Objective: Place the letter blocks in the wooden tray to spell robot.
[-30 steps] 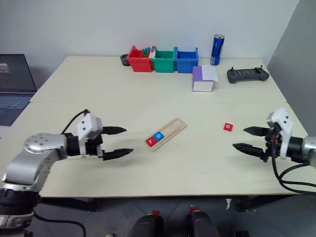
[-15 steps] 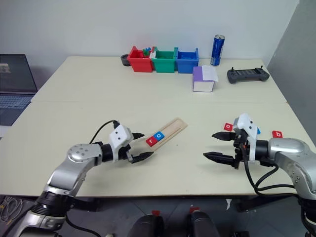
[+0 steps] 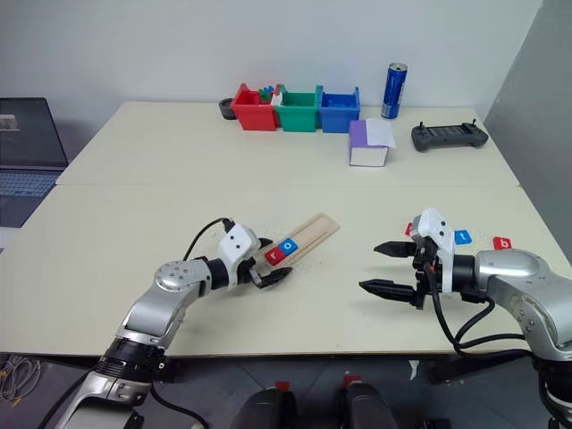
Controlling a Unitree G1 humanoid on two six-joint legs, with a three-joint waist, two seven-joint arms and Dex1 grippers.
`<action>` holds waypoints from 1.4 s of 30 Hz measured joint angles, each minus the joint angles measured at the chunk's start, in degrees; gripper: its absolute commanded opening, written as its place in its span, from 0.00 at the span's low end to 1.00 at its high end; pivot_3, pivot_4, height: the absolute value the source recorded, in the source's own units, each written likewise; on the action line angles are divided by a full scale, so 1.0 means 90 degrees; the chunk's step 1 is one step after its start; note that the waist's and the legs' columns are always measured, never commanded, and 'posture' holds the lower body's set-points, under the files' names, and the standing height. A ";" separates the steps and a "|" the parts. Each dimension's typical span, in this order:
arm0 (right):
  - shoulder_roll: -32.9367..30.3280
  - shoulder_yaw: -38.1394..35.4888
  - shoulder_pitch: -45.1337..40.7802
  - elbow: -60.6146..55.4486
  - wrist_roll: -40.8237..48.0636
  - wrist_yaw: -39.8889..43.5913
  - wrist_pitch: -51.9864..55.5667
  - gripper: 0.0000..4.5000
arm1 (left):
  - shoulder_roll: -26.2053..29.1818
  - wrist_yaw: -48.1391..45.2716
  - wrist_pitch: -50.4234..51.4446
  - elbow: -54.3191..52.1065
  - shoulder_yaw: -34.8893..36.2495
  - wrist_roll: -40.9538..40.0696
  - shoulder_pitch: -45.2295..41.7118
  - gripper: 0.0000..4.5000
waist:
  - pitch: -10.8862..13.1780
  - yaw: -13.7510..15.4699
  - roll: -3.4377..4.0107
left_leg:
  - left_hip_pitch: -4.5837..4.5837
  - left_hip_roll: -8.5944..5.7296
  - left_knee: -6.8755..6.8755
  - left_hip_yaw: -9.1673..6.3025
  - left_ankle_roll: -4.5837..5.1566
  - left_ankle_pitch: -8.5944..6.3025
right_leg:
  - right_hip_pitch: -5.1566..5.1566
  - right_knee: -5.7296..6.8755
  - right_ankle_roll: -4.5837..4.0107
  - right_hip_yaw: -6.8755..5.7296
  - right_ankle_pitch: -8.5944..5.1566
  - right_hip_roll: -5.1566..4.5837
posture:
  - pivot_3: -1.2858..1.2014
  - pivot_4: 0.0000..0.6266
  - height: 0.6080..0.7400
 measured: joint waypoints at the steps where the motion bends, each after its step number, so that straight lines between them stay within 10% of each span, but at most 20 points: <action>1: 0.0000 0.0000 0.0000 -0.0009 0.0000 -0.0011 -0.0005 1.00 | -0.0018 -0.0004 0.0022 0.0002 0.0004 -0.0018 -0.0003 1.00 | 0.0000 0.0000 0.0000 | 0.0001 0.0000 0.0000 -0.0001 0.0000 0.0000 | 0.0000 0.0000 0.0000 -0.0001 0.0000 0.0000 | 0.52 0.24 1.00; 10: -0.0001 0.0000 0.0030 -0.0013 -0.0040 -0.0039 -0.0086 1.00 | -0.0168 0.0018 0.0031 0.0254 0.0060 -0.0023 -0.0121 1.00 | -0.0004 0.0007 -0.0004 | 0.0004 -0.0001 0.0006 -0.0001 0.0000 0.0000 | 0.0006 0.0001 0.0003 0.0000 0.0002 0.0000 | 0.52 0.24 1.00; 21: -0.0005 0.0046 0.0094 0.0022 -0.0197 -0.0029 -0.0298 1.00 | -0.0236 0.0132 0.0023 0.0335 0.0242 -0.0126 -0.0077 0.32 | -0.0007 -0.0001 -0.0006 | 0.0008 0.0000 0.0004 -0.0002 0.0000 0.0000 | 0.0007 0.0003 0.0003 0.0000 0.0002 0.0000 | 0.52 0.24 1.00; 37: -0.0004 0.0111 0.0096 0.0188 -0.0262 -0.0041 -0.0407 1.00 | -0.0137 -0.0100 -0.0018 0.0362 0.0246 -0.0167 -0.0126 0.32 | -0.0006 -0.0002 -0.0006 | 0.0006 0.0000 0.0003 -0.0001 0.0000 0.0000 | 0.0005 0.0002 0.0003 0.0000 0.0002 0.0000 | 0.52 0.24 1.00; 42: -0.0004 0.0110 0.0113 0.0188 -0.0261 -0.0126 -0.0407 1.00 | -0.0121 -0.0261 0.0163 0.0460 0.0258 -0.0280 -0.0269 0.69 | -0.0006 -0.0001 -0.0006 | 0.0005 0.0000 0.0004 -0.0002 0.0000 0.0000 | 0.0005 0.0002 0.0003 0.0000 0.0002 0.0000 | 0.52 0.24 1.00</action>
